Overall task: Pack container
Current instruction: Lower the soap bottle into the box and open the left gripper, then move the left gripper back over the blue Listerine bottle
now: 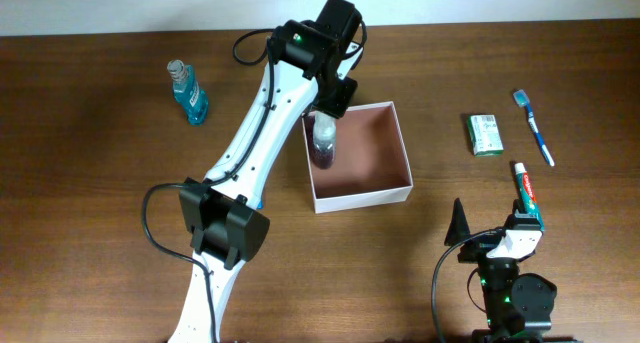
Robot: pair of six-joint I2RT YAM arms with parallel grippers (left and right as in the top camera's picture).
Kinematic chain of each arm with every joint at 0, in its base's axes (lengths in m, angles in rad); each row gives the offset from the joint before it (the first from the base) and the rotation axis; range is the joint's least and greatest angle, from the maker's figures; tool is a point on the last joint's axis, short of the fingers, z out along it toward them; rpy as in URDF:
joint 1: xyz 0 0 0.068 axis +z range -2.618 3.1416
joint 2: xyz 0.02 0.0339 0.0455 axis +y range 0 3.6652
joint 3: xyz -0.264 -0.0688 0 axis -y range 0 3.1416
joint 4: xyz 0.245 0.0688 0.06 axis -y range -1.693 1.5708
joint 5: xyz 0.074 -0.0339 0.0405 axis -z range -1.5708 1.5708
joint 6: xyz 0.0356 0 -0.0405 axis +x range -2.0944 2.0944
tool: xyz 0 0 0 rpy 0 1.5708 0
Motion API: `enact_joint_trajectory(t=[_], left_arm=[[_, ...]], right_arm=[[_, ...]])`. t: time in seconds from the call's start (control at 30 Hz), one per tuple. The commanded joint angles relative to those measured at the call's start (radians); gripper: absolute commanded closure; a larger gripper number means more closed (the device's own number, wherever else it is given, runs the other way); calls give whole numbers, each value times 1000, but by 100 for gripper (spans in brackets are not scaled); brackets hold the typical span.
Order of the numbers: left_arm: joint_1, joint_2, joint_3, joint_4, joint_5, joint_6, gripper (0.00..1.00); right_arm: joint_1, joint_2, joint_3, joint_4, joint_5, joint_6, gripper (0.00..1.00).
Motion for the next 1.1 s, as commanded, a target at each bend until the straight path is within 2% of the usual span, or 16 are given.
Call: enact_joint_trajectory(t=[0.0, 0.17, 0.27, 0.33, 0.5, 0.67, 0.7, 0.8, 0.83, 0.9, 1.07], left_arm=[[6, -16, 10, 0, -10, 1, 62], [6, -16, 10, 5, -10, 1, 61], [6, -19, 16, 18, -10, 2, 52], [6, -21, 35, 18, -11, 2, 51], [18, -31, 131, 5, -11, 2, 46], [60, -63, 254, -80, -14, 1, 44], [74, -74, 275, -110, -14, 1, 40], [131, -102, 306, -185, -37, -18, 6], [153, -111, 310, -208, -61, -45, 1], [210, -126, 310, -245, -93, -93, 1], [354, -131, 308, -245, 22, -115, 0]], right_arm=[[0, -9, -9, 0, 12, 11, 2], [0, -9, -9, 0, 12, 11, 1], [0, -9, -9, 0, 12, 11, 2], [0, -9, -9, 0, 12, 11, 2], [0, -9, -9, 0, 12, 11, 2], [0, -9, -9, 0, 12, 11, 2], [0, -9, -9, 0, 12, 11, 2], [0, -9, -9, 0, 12, 11, 2], [0, -9, -9, 0, 12, 11, 2], [0, -9, -9, 0, 12, 11, 2], [0, -9, -9, 0, 12, 11, 2]])
